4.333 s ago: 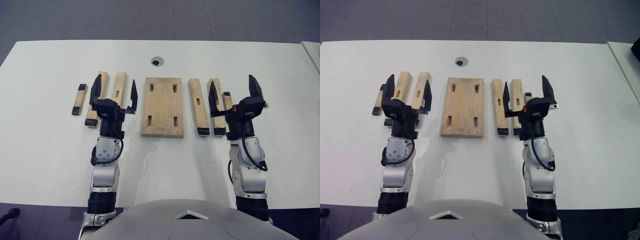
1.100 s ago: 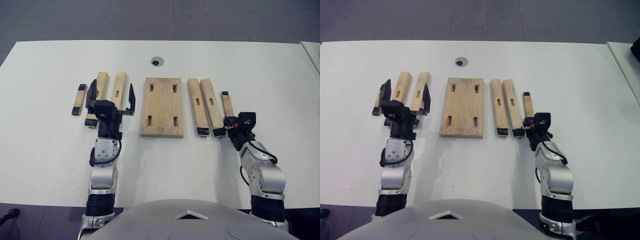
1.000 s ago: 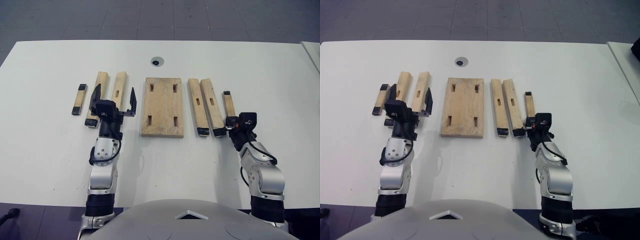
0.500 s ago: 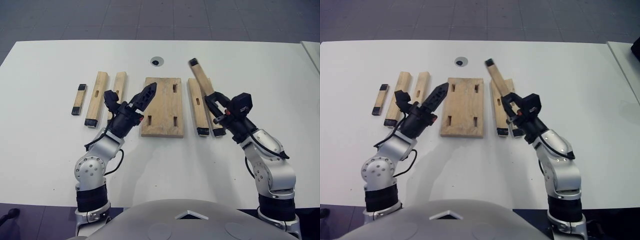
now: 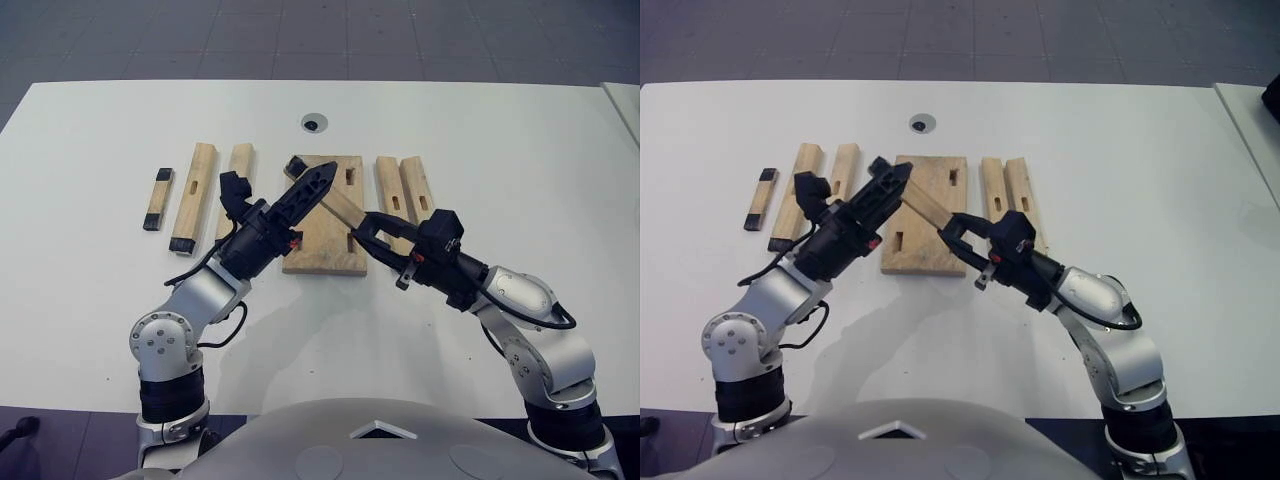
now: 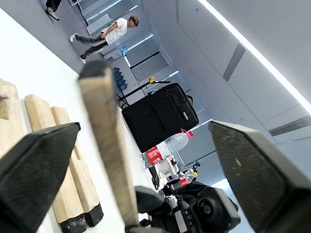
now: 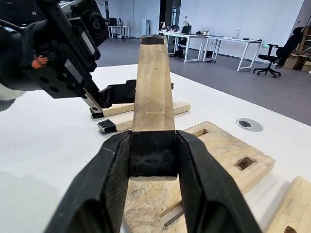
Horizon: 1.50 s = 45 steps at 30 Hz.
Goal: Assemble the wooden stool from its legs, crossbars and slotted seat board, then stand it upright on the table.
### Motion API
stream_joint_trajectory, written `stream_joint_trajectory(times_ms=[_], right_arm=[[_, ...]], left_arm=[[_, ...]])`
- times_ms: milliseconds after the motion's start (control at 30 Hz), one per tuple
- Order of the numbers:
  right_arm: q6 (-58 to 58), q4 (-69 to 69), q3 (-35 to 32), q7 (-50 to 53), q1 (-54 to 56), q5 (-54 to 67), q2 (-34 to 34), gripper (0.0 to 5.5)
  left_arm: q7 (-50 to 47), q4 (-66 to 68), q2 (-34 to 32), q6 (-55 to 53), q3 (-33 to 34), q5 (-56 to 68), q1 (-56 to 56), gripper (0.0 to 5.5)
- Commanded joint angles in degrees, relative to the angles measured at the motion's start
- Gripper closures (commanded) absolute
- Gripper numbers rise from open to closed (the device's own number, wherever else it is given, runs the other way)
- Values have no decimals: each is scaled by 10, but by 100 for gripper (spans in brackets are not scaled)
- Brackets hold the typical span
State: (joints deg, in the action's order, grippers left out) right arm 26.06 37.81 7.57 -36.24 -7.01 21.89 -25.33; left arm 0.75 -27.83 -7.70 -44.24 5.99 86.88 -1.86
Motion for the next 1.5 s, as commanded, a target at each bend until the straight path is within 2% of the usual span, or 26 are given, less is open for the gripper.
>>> stream_joint_trajectory(times_ms=[33, 367, 800, 1067, 1100, 1233, 1367, 1500], right_arm=[[8, 4, 9, 12, -2, -28, -24, 418], [-47, -13, 54, 25, 9, -151, -67, 418], [-34, 9, 53, 30, 17, -138, -48, 418], [-22, 21, 51, 30, 19, -127, -48, 418], [-20, 21, 50, 31, 20, -128, -50, 389], [-16, 17, 41, 34, 19, -131, -54, 330], [-17, 5, 25, 41, 6, -144, -62, 276], [-13, -14, 11, 57, -12, -152, -63, 213]], left_arm=[[3, 0, -13, 9, -6, -15, 7, 132], [-17, 8, -7, 23, -9, -7, 13, 287], [2, 31, -14, 38, -16, -84, -8, 490], [2, 50, -5, 51, 2, -100, -5, 503], [-1, 52, -5, 53, 8, -95, -2, 503], [-10, 61, -15, 57, 39, -74, 21, 509], [1, 72, -54, 67, 83, -94, 50, 509], [36, 113, -142, 140, 121, -261, 83, 509]])
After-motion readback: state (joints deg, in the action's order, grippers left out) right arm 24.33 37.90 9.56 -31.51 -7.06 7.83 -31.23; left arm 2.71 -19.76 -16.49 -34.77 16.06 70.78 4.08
